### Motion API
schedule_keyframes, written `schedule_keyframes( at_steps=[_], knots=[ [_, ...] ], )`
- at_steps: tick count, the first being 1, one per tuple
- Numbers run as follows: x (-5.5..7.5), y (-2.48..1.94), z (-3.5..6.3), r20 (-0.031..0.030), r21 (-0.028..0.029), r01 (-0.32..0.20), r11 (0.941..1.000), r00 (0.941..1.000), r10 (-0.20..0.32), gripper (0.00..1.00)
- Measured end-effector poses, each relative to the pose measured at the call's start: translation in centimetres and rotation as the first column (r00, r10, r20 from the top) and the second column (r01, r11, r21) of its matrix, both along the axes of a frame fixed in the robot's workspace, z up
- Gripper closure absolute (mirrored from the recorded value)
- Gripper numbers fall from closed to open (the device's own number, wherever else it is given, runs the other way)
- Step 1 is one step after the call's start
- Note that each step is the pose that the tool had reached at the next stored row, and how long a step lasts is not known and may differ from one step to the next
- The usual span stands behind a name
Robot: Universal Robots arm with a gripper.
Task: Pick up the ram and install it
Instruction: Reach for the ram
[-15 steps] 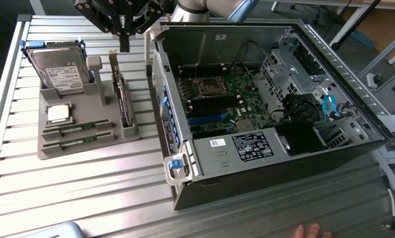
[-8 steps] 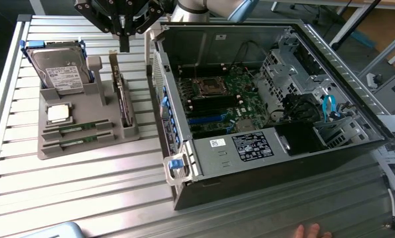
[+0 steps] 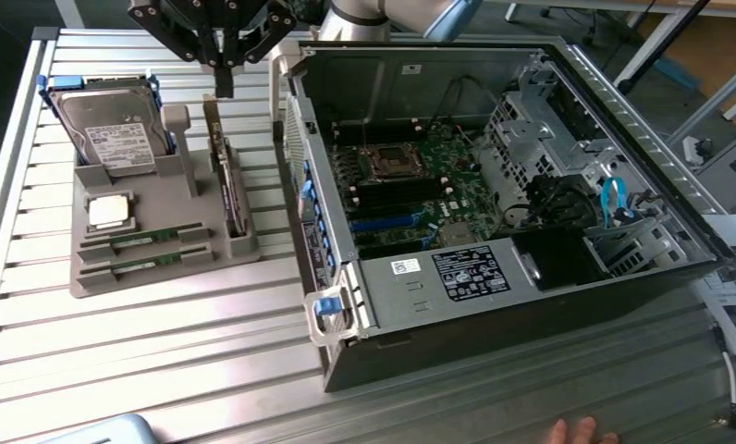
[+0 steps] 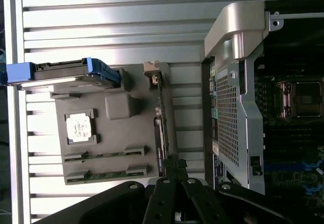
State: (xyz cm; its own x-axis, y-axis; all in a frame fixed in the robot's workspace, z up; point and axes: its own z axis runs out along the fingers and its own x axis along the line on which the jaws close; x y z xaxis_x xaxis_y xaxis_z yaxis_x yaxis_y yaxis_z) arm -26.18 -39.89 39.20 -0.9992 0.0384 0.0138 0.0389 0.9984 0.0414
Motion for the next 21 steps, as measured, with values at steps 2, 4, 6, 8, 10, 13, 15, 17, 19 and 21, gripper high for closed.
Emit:
schedule_keyframes(
  at_steps=[2, 4, 6, 8, 10, 13, 15, 17, 19, 21],
  knots=[
    [-0.3, 0.00, 0.00, 0.0000, 0.0000, 0.000, 1.0000, 1.0000, 0.000, 0.89],
    [-0.5, 0.00, 0.00, 0.0000, 0.0000, -0.001, 1.0000, 1.0000, 0.001, 0.89],
    [-0.8, 0.00, 0.00, 0.0000, 0.0000, -0.001, 1.0000, 1.0000, 0.001, 0.89],
    [-1.2, 0.00, 0.00, 0.0000, 0.0000, -0.002, 1.0000, 1.0000, 0.002, 0.89],
    [-1.5, 0.00, 0.00, 0.0000, 0.0000, -0.002, 1.0000, 1.0000, 0.002, 0.89],
    [-2.0, 0.00, 0.00, 0.0000, 0.0000, -0.003, 1.0000, 1.0000, 0.003, 0.89],
    [-2.2, 0.00, 0.00, 0.0000, 0.0000, -0.003, 1.0000, 1.0000, 0.003, 0.89],
    [-2.4, 0.00, 0.00, 0.0000, 0.0000, -0.004, 1.0000, 1.0000, 0.004, 0.89],
    [-2.6, 0.00, 0.00, 0.0000, 0.0000, -0.004, 1.0000, 1.0000, 0.004, 0.89],
    [-2.9, 0.00, 0.00, 0.0001, 0.0000, -0.005, 1.0000, 1.0000, 0.005, 0.89]
  ],
)
